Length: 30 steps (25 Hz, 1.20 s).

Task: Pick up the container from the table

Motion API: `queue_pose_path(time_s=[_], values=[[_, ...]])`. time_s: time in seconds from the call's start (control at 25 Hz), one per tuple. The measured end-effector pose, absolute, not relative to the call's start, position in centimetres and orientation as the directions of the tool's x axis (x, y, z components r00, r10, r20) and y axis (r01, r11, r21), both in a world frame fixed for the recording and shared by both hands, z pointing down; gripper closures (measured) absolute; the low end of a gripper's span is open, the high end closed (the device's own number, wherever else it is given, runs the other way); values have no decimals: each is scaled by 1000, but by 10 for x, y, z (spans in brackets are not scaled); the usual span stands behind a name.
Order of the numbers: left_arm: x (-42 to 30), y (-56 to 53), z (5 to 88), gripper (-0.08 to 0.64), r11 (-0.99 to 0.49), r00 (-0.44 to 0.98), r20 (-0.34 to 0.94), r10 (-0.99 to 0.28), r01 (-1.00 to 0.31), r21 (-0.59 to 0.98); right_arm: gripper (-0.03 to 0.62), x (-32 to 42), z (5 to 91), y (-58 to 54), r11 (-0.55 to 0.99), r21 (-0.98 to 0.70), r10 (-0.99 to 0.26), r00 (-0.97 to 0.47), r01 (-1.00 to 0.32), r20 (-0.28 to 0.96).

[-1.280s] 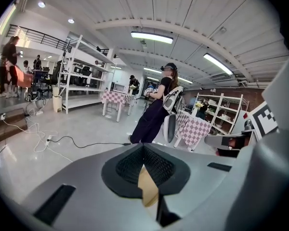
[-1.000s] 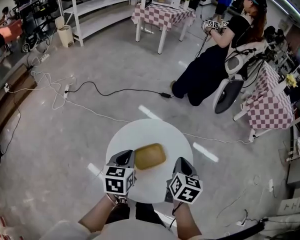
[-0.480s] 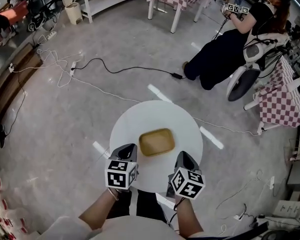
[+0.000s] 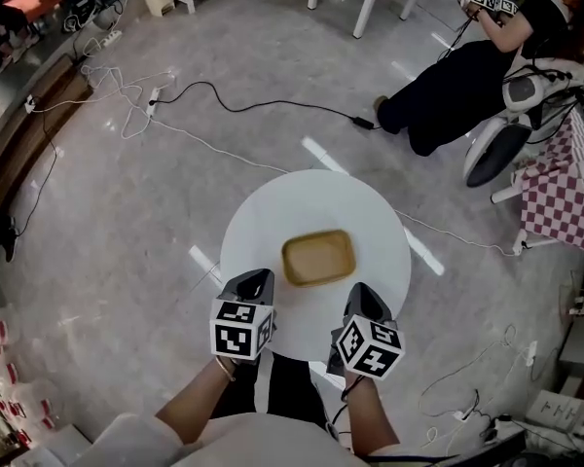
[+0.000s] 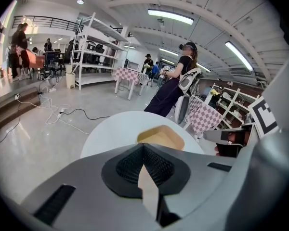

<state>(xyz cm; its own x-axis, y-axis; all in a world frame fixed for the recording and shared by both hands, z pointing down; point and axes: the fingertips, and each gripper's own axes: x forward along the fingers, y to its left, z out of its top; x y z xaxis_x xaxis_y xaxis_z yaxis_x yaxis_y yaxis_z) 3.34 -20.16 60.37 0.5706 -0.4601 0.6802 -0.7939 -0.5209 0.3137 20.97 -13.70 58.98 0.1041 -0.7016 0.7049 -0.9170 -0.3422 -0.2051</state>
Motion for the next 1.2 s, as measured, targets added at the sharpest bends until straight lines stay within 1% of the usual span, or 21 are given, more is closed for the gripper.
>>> queue_pose_path(time_s=[0.4,1.2], values=[[30,-199,611,545,-505,559,693,-454,-803,317,568,210,598,-141,-338,-208,-693,94,-918,715],[15,-201,626,544,-457,509,727,-460,-838,298,561,212,621,-158,-282,-201,-667,41,-938,744]])
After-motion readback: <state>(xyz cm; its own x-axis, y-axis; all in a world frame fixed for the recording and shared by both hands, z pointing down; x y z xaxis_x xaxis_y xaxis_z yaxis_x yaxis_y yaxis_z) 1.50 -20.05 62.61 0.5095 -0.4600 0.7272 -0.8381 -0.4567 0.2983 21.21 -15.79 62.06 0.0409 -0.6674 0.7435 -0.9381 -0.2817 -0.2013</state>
